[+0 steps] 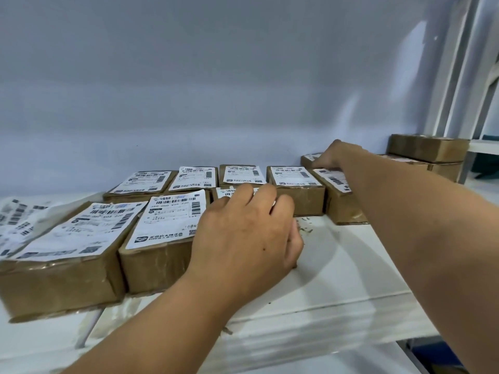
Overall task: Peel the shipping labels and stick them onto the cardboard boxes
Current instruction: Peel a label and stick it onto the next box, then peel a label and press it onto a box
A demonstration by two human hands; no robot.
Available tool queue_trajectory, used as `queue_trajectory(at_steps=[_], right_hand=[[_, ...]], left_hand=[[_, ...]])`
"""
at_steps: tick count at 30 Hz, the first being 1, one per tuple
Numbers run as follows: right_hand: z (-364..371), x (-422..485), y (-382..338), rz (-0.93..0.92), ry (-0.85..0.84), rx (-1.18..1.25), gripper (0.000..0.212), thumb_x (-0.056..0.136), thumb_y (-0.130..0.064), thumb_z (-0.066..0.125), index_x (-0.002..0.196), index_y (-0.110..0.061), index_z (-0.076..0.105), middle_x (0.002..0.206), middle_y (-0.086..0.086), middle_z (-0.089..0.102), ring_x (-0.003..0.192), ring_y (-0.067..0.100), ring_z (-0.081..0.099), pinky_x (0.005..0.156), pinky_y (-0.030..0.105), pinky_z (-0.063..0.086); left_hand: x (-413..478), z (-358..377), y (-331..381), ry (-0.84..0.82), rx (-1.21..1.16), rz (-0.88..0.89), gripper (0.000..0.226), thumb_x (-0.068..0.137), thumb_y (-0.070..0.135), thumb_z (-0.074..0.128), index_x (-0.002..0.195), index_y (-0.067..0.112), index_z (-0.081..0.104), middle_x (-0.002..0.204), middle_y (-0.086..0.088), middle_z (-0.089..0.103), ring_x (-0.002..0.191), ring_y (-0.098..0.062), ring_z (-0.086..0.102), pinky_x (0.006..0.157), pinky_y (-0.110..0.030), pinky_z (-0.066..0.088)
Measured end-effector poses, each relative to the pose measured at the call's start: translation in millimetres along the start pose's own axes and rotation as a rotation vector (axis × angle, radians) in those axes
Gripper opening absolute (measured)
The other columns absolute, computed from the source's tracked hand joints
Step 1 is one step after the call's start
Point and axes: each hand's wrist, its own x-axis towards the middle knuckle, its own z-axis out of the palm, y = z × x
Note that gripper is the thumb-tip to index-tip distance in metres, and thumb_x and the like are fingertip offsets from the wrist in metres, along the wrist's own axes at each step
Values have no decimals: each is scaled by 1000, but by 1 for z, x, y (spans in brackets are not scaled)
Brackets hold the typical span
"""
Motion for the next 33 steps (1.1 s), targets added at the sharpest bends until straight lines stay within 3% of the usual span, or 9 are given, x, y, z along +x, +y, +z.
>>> queue_trajectory(at_steps=[3, 7, 13, 19, 24, 28, 33], right_hand=[[-10, -19, 1, 18, 145, -8, 74, 62, -55, 69, 120, -18, 41, 121, 17, 50, 117, 37, 45, 98, 44, 36], [-11, -19, 2, -9, 243, 76, 72, 74, -48, 68, 130, -18, 34, 133, 22, 36, 124, 39, 33, 101, 46, 29], [-13, -15, -6, -156, 488, 254, 53, 74, -38, 67, 118, -18, 45, 126, 16, 34, 115, 38, 35, 96, 45, 29], [-29, -31, -13, -405, 693, 465, 45, 77, -39, 68, 112, -15, 53, 131, 12, 29, 120, 32, 31, 95, 43, 44], [-43, -83, -12, -344, 710, 829, 32, 77, -42, 66, 102, -22, 62, 124, 3, 32, 117, 22, 34, 90, 22, 37], [-42, -141, 3, -315, 659, 946, 22, 78, -40, 66, 97, -28, 66, 116, -3, 32, 117, 18, 34, 92, 16, 29], [-36, -207, 34, -348, 597, 956, 14, 78, -37, 70, 90, -34, 64, 114, -4, 31, 119, 16, 34, 94, 16, 29]], left_hand=[[0, -1, 0, -6, 7, 1, 22, 80, 32, 41, 65, 19, 51, 64, 1, 51, 59, -20, 50, 50, -25, 22], [-2, 0, -1, -40, 15, 13, 24, 78, 39, 45, 68, 19, 54, 67, 2, 52, 63, -20, 51, 52, -24, 24], [-1, 3, 0, -33, 22, 21, 25, 76, 40, 44, 68, 19, 56, 67, 2, 52, 63, -20, 51, 52, -25, 25], [-1, 4, -1, -52, 9, 19, 25, 75, 40, 45, 67, 19, 55, 67, 2, 52, 62, -20, 52, 50, -25, 30], [-2, 2, -2, -25, 22, 37, 36, 83, 46, 40, 69, 17, 56, 68, 0, 54, 64, -21, 54, 49, -25, 31], [-4, 0, -1, -80, 86, 77, 36, 82, 44, 41, 79, 15, 61, 76, -3, 59, 72, -23, 57, 53, -30, 43], [-4, -2, -1, -132, 125, 239, 30, 81, 38, 46, 89, 11, 59, 83, -7, 61, 79, -27, 57, 78, -39, 45]])
